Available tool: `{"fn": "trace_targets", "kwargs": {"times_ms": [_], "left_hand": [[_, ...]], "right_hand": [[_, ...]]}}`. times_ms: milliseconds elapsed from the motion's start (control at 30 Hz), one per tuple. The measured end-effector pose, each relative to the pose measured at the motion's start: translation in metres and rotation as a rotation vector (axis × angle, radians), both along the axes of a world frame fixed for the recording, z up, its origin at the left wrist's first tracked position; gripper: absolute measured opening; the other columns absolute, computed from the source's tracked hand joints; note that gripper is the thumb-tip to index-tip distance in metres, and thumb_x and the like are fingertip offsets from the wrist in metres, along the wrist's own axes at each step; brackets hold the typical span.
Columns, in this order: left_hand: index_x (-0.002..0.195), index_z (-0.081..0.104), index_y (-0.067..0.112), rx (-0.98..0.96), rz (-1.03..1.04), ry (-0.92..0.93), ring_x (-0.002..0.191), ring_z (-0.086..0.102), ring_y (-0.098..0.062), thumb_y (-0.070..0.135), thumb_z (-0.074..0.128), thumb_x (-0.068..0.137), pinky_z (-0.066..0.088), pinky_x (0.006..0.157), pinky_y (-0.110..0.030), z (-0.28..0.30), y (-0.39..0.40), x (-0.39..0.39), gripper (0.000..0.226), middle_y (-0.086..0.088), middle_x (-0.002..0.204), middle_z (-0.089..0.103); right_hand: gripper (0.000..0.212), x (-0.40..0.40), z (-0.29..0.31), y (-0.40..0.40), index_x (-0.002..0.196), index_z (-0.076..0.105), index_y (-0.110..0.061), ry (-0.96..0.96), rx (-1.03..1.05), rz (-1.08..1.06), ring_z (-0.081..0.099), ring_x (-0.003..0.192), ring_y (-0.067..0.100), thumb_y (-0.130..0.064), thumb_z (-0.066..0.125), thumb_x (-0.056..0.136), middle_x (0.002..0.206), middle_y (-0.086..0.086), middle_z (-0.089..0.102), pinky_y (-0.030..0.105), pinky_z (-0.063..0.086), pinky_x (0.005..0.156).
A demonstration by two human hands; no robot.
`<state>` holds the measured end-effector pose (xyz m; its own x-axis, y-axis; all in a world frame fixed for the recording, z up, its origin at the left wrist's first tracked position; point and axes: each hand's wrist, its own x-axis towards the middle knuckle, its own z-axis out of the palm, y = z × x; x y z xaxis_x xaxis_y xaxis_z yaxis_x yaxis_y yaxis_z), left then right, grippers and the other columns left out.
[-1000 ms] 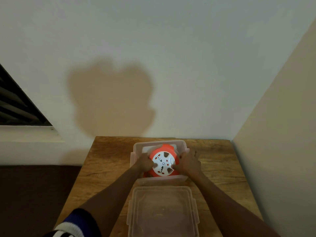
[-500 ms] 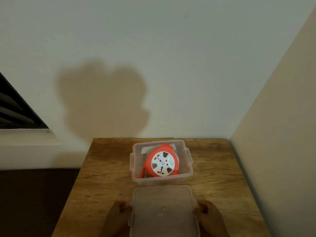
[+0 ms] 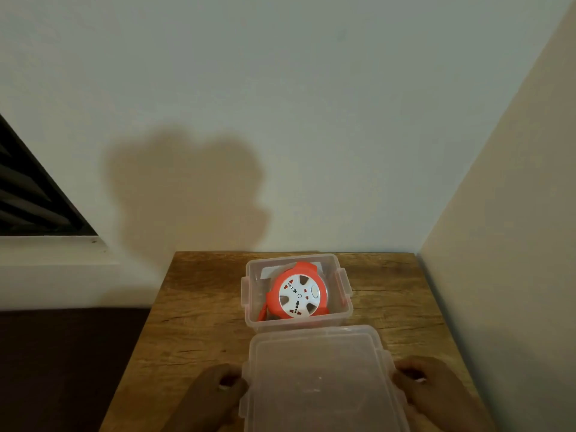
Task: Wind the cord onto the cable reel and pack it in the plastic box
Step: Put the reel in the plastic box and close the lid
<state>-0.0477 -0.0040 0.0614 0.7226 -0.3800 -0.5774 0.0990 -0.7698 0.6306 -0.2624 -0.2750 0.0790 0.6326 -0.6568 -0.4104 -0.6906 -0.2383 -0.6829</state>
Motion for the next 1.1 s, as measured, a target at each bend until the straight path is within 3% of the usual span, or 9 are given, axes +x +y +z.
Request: {"fn": "trace_targets", "kwargs": {"times_ms": [100,267,400,533,700,800,833,967,1100], "left_hand": [[0.097,0.068,0.031,-0.090,-0.015,-0.063,0.089,0.070,-0.012,0.026,0.064,0.100,0.056,0.058,-0.020,0.026,-0.004,0.010,0.007,0.008,0.103,0.069],[0.108,0.071,0.030,-0.329,0.075,-0.098,0.099,0.069,-0.015,0.030,0.055,0.105,0.055,0.074,-0.031,0.059,-0.026,0.043,0.017,0.007,0.107,0.073],[0.101,0.076,0.026,-0.498,0.153,-0.140,0.093,0.068,-0.017,0.029,0.052,0.107,0.052,0.069,-0.031,0.076,-0.048,0.074,0.024,0.007,0.098,0.074],[0.090,0.072,0.036,-0.633,0.267,-0.080,0.087,0.068,-0.009,0.043,0.049,0.106,0.056,0.076,-0.034,0.085,-0.063,0.094,0.030,0.018,0.087,0.073],[0.100,0.065,0.011,-0.875,0.528,0.109,0.095,0.065,-0.016,0.034,0.047,0.109,0.051,0.094,-0.033,0.076,-0.070,0.114,0.030,-0.003,0.099,0.069],[0.093,0.065,0.011,-0.641,0.413,-0.077,0.078,0.063,-0.012,0.005,0.057,0.101,0.054,0.065,-0.017,0.062,-0.070,0.117,0.013,0.000,0.087,0.064],[0.095,0.066,0.009,-0.591,0.413,-0.102,0.076,0.062,-0.013,-0.001,0.059,0.097,0.053,0.059,-0.019,0.054,-0.071,0.115,0.013,-0.002,0.088,0.065],[0.092,0.062,0.004,-0.546,0.450,-0.061,0.086,0.057,-0.029,-0.016,0.064,0.081,0.052,0.067,-0.036,0.026,-0.077,0.111,0.022,-0.014,0.095,0.061],[0.093,0.062,0.011,-0.494,0.431,-0.059,0.093,0.059,-0.031,-0.012,0.070,0.078,0.054,0.071,-0.040,0.009,-0.079,0.110,0.028,-0.014,0.103,0.064]], "right_hand": [[0.015,0.013,0.027,-0.008,0.076,0.076,-0.029,-0.081,-0.014,0.001,0.065,0.059,0.000,-0.024,0.067,0.087,0.068,-0.015,0.072,0.014,0.046,0.050],[0.022,0.065,0.054,-0.020,0.076,0.075,-0.023,-0.293,0.014,0.007,0.063,0.057,0.013,-0.029,0.060,0.092,0.064,-0.004,0.069,0.028,0.058,0.059],[0.032,0.114,0.055,-0.030,0.060,0.069,-0.026,-0.454,-0.013,-0.070,0.054,0.051,0.002,-0.029,0.062,0.091,0.049,-0.014,0.052,0.032,0.061,0.062],[0.027,0.150,0.049,-0.038,0.073,0.069,-0.033,-0.538,0.023,-0.143,0.065,0.067,0.007,-0.043,0.055,0.094,0.063,-0.019,0.062,0.017,0.053,0.054],[0.027,0.168,0.040,-0.055,0.087,0.067,-0.021,-0.577,0.236,-0.375,0.071,0.079,0.018,-0.044,0.055,0.094,0.086,-0.001,0.072,0.033,0.060,0.073],[0.005,0.166,0.028,-0.058,0.090,0.070,-0.014,-0.556,0.210,-0.345,0.070,0.084,0.023,-0.015,0.071,0.085,0.094,0.007,0.073,0.035,0.061,0.068],[0.014,0.166,0.023,-0.058,0.093,0.070,-0.014,-0.538,0.189,-0.334,0.069,0.086,0.024,-0.007,0.073,0.082,0.096,0.007,0.071,0.035,0.061,0.068],[0.025,0.174,0.002,-0.052,0.099,0.068,-0.015,-0.481,0.160,-0.336,0.067,0.088,0.023,0.000,0.074,0.079,0.098,0.004,0.069,0.041,0.060,0.075],[0.022,0.175,-0.016,-0.040,0.091,0.070,-0.020,-0.428,0.021,-0.293,0.068,0.078,0.013,-0.002,0.071,0.079,0.089,-0.002,0.071,0.023,0.056,0.056]]}}
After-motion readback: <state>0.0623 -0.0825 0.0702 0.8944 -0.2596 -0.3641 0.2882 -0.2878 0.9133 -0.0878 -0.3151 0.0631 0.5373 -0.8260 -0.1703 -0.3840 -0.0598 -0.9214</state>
